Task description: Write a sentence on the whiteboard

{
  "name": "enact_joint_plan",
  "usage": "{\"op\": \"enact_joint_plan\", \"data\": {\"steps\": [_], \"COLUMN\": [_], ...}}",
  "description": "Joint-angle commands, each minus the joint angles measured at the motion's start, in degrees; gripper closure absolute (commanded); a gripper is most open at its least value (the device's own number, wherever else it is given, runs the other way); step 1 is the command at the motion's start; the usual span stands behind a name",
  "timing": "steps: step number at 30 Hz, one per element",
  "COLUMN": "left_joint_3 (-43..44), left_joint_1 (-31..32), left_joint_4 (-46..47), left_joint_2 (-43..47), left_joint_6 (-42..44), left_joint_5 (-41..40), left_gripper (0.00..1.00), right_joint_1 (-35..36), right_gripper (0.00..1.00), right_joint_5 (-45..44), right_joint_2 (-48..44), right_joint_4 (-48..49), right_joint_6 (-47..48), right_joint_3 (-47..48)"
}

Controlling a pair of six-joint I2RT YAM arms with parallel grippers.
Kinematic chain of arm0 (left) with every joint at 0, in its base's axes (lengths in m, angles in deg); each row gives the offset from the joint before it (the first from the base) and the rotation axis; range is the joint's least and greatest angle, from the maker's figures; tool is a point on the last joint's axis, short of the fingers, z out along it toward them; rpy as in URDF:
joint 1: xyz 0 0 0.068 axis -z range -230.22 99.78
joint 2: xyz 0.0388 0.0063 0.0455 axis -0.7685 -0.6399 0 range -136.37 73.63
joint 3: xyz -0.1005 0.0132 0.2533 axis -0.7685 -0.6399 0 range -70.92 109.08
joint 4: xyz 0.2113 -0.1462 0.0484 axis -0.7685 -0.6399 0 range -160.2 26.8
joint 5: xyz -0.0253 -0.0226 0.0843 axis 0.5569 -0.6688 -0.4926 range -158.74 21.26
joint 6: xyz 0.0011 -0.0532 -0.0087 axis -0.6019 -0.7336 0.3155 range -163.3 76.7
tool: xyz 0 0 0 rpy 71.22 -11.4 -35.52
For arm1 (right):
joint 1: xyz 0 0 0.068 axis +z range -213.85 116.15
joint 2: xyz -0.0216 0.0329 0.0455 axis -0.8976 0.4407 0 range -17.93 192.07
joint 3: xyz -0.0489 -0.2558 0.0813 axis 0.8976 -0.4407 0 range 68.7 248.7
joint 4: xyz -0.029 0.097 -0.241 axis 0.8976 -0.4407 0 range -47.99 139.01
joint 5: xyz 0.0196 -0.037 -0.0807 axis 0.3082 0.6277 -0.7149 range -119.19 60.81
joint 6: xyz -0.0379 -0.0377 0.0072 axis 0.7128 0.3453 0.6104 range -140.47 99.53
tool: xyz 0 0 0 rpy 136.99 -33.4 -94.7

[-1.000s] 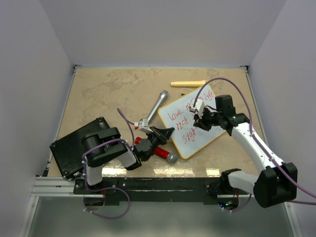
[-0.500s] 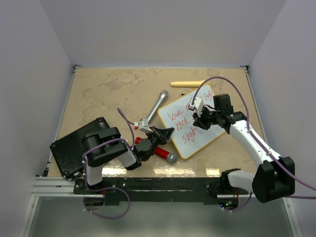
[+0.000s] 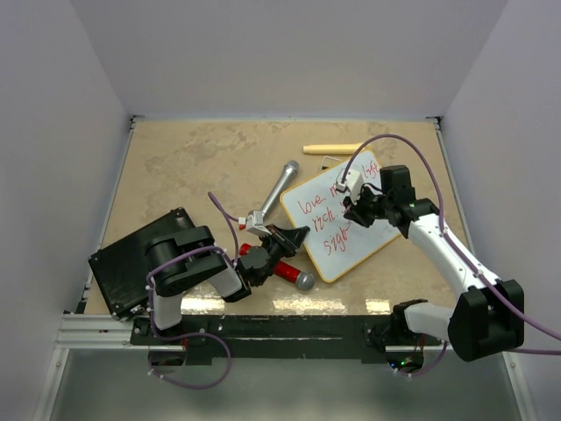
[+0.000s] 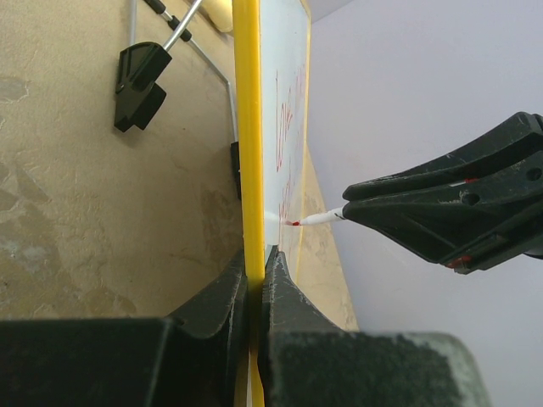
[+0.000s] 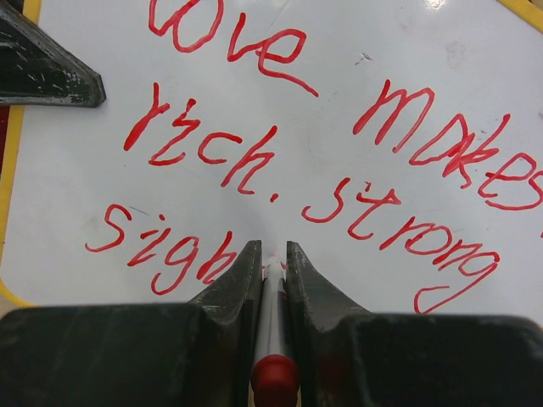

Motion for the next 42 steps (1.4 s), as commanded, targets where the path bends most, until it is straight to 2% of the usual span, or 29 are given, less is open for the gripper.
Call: {"op": "enact_joint_plan", "data": {"steps": [1, 6, 17, 26, 29, 30, 33, 36, 40, 42], "left_joint_3": [-0.9, -1.0, -1.2, -1.4, -1.5, -1.6, -1.9, -1.8, -2.2, -2.8], "left_joint_1": [0.0, 0.0, 0.0, 0.0, 0.0, 0.0, -0.1, -0.1, -0.2, -0.3], "left_joint_4": [11.5, 11.5, 12.1, 12.1, 12.0, 12.0, 12.0, 12.0, 11.8, 11.8], "left_joint_2": [-1.2, -1.1, -1.3, -1.0, -1.0, -1.0, -1.1, -1.1, -0.8, -0.9], "left_joint_6": [7.6, 7.6, 7.6, 7.7, 7.7, 7.6, 7.6, 7.7, 8.1, 8.1], "left_joint_5": [-0.4, -0.4, -0.5, -0.4, -0.5, -0.6, -0.7, -0.6, -0.4, -0.1], "left_gripper": [1.00, 1.00, 1.00, 1.00, 1.00, 1.00, 1.00, 1.00, 1.00, 1.00], "right_joint_1": [-0.2, -0.1, -0.2, -0.7, -2.8, -4.6, -8.2, -10.7, -11.8, -12.4], "right_gripper": [1.00, 1.00, 1.00, 1.00, 1.00, 1.00, 1.00, 1.00, 1.00, 1.00], "right_joint_5": [1.9, 1.1, 4.8, -4.7, 0.0, 5.5, 13.4, 17.2, 19.6, 18.7], "right_joint_2": [-1.6, 0.3, 1.5, 0.2, -2.3, -3.1, -5.8, -8.4, -11.1, -11.7], "right_joint_4": [2.1, 0.9, -10.3, -4.1, -5.4, -6.7, -11.3, -10.0, -2.9, -4.3], "right_joint_6": [-0.6, -0.1, 7.7, 1.5, 2.4, 3.5, 6.6, 5.7, 0.2, 0.5], "right_joint_3": [0.6, 0.7, 1.4, 1.1, 4.4, 5.5, 9.2, 8.7, 3.4, 3.4]}}
